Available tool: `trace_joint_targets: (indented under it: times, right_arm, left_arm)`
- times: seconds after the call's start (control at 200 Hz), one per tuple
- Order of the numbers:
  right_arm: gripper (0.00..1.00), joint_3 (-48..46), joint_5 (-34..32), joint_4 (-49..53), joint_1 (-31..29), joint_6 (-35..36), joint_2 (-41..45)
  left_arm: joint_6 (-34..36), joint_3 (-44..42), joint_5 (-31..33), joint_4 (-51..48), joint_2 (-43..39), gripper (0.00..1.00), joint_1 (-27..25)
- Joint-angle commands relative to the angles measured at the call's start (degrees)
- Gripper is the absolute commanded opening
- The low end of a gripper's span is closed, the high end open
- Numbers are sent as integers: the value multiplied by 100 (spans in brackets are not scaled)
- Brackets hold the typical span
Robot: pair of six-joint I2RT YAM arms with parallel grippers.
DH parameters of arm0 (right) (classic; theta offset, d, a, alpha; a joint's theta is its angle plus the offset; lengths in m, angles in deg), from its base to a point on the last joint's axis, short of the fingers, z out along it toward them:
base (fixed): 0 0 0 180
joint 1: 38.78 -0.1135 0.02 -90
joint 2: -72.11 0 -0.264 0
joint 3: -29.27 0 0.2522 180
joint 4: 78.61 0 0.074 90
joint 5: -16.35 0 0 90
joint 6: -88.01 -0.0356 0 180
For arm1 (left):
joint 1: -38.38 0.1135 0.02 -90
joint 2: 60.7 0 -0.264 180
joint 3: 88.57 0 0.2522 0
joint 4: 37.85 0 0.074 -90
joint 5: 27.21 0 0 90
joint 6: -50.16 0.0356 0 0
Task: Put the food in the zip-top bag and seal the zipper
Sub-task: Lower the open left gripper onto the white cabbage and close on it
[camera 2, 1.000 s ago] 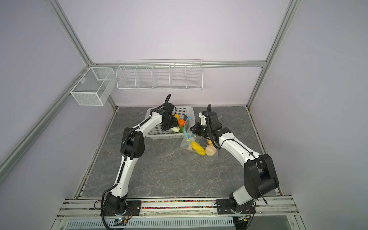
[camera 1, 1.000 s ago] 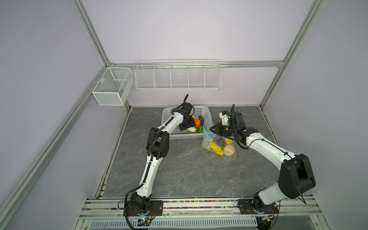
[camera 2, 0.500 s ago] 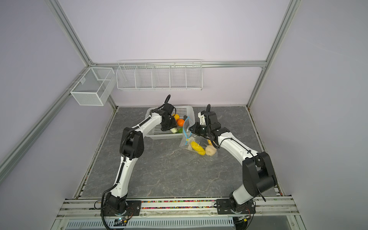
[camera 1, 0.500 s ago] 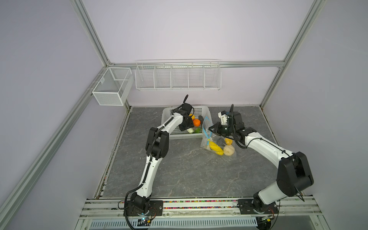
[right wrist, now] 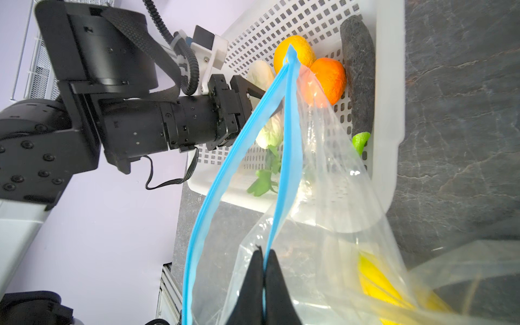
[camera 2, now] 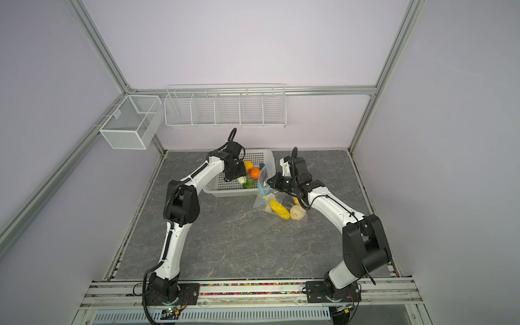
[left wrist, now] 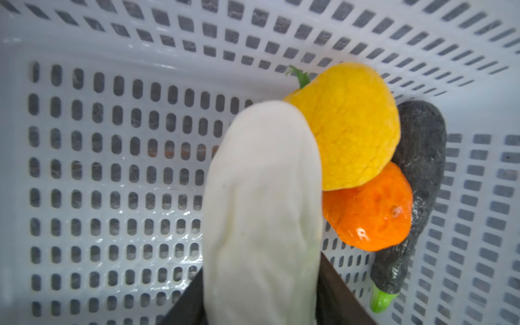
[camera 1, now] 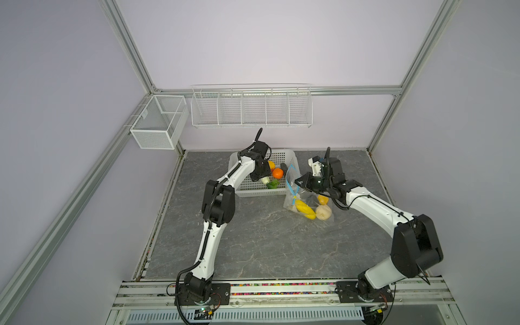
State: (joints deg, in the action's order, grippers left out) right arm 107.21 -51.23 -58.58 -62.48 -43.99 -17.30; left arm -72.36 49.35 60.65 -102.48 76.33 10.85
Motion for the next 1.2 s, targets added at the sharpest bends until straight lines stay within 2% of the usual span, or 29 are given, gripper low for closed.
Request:
trace_joint_targets:
  times: [0.0,0.135,0.255,0.365,0.68,0.895,0.979,1.074,1.199]
  right_arm:
    - [6,-81,83,-169,28,-86,106]
    - [6,-116,61,-143,29,-76,169]
    - [6,-134,61,-143,23,-77,188]
    - [7,-134,41,-134,22,-84,221]
    - [6,-121,61,-153,-11,-91,214]
    - [6,-156,46,-172,-12,-96,216]
    - [7,-182,61,-178,-18,-100,215]
    - [7,-196,61,-156,-15,-98,242]
    - [7,-208,50,-152,-26,-92,264]
  left_arm:
    - [611,208,431,-179,-7,49,16]
    - [790,543,769,-574,319,49,62]
    - [854,854,716,-793,562,49,99]
    - [847,970,563,-880,632,55,99]
    - [743,580,360,-875,503,63,99]
    - [523,-63,41,-485,214,76,47]
    - [484,-102,66,-472,247,75,35]
    - [451,-83,270,-544,232,66,37]
    - [471,-30,507,-537,169,63,40]
